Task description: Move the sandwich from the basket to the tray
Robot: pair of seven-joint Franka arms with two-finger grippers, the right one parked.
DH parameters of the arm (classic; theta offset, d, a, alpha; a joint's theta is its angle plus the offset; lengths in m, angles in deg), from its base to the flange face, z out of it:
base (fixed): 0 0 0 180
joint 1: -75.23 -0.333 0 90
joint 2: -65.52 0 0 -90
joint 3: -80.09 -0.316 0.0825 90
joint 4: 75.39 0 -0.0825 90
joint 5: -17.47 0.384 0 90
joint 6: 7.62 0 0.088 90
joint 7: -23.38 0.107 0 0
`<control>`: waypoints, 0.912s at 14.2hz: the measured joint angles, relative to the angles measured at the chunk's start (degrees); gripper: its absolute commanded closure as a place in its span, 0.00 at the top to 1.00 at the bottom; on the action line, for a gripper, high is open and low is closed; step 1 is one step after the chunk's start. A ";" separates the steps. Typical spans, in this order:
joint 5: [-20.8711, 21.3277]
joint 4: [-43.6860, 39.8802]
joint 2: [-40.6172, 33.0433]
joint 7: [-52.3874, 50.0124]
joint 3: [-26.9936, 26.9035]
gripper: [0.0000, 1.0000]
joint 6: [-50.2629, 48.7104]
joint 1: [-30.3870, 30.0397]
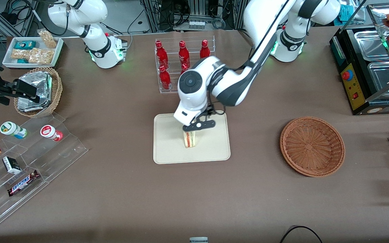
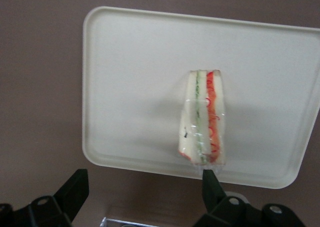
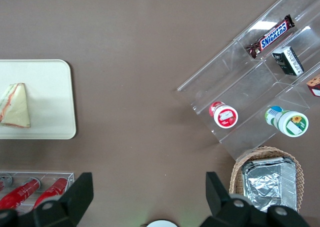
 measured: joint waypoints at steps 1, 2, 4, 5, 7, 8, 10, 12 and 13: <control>0.20 0.78 -2.03 0.28 -0.13 1.00 -2.83 -1.41; 0.44 1.97 -3.88 0.81 -0.32 1.00 -4.35 -3.01; 0.72 5.21 -6.96 3.99 -0.52 1.00 -5.32 -6.93; 0.72 7.35 -8.43 6.45 -0.62 1.00 -5.32 -8.79; 0.78 11.88 -11.66 11.15 -0.71 1.00 -5.32 -12.18; 0.90 14.18 -13.60 13.62 -0.76 1.00 -5.32 -13.76; 1.19 18.60 -18.01 18.70 -0.86 1.00 -5.35 -17.01; 1.24 22.31 -22.84 24.65 -0.99 1.00 -5.59 -20.62; 1.24 23.52 -25.15 27.94 -1.04 1.00 -6.52 -22.51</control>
